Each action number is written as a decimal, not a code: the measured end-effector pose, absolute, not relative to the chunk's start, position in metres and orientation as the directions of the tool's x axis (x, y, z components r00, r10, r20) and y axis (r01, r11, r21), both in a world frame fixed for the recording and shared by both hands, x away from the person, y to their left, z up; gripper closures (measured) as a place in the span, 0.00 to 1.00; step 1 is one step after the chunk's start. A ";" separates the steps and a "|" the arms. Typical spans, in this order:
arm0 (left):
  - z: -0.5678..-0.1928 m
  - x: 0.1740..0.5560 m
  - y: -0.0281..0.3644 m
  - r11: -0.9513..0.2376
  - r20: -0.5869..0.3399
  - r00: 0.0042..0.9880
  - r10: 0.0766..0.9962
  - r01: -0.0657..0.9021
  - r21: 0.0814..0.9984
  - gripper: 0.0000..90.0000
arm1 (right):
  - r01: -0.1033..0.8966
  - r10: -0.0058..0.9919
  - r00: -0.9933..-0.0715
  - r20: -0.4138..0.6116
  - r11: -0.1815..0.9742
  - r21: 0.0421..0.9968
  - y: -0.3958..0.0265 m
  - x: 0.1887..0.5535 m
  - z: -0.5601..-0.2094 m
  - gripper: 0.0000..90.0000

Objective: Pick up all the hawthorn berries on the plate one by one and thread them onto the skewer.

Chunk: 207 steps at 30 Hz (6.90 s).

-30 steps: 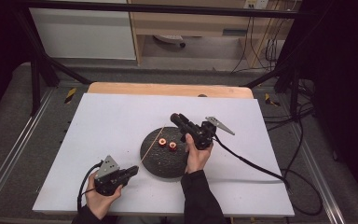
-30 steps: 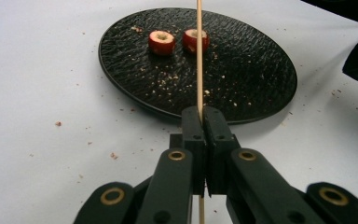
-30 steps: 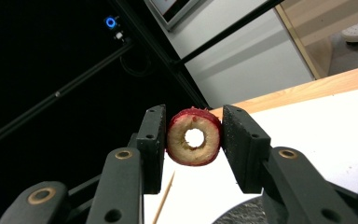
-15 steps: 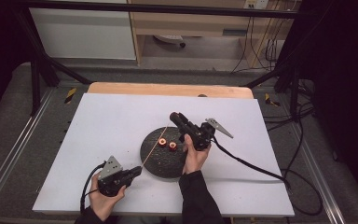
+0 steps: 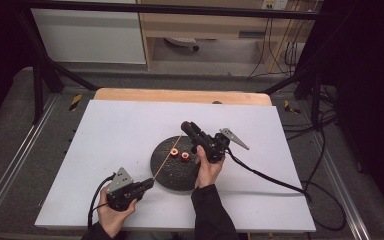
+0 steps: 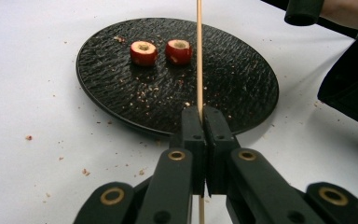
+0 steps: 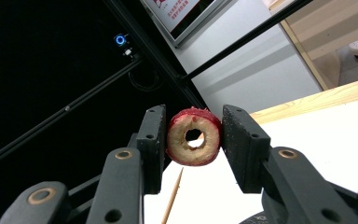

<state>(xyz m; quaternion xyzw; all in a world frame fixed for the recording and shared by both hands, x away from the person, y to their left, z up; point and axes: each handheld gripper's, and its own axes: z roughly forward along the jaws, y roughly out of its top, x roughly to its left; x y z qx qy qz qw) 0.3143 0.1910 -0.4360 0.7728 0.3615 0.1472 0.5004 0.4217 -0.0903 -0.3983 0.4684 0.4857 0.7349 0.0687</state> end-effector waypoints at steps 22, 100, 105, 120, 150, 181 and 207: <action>-0.434 0.317 0.176 -0.194 -0.156 0.663 0.732 0.423 0.885 0.98 | 0.357 0.544 -0.561 0.624 -0.521 0.775 -0.087 0.419 -0.404 0.68; -0.417 0.356 0.172 -0.275 -0.122 0.685 0.718 0.440 0.855 0.98 | 0.525 0.634 -0.612 0.473 -0.122 0.842 -0.096 0.390 -0.415 0.35; -0.420 0.351 0.191 -0.276 -0.127 0.676 0.725 0.455 0.847 0.98 | 0.514 0.681 -0.630 0.372 0.007 0.858 -0.105 0.394 -0.413 0.17; -0.431 0.333 0.227 -0.302 -0.115 0.674 0.730 0.468 0.830 0.98 | 0.557 0.697 -0.692 0.187 0.351 0.753 -0.117 0.406 -0.409 0.06; -0.437 0.326 0.243 -0.300 -0.126 0.674 0.728 0.478 0.826 0.98 | 0.575 0.622 -0.775 0.107 0.624 0.529 -0.054 0.472 -0.399 0.42; -0.437 0.326 0.241 -0.314 -0.120 0.676 0.727 0.483 0.817 0.98 | 0.644 0.643 -0.749 0.160 0.650 0.402 -0.048 0.488 -0.409 0.67; -0.437 0.324 0.238 -0.326 -0.108 0.681 0.724 0.476 0.816 0.98 | 0.643 0.645 -0.741 0.190 0.599 0.477 -0.057 0.469 -0.389 0.68</action>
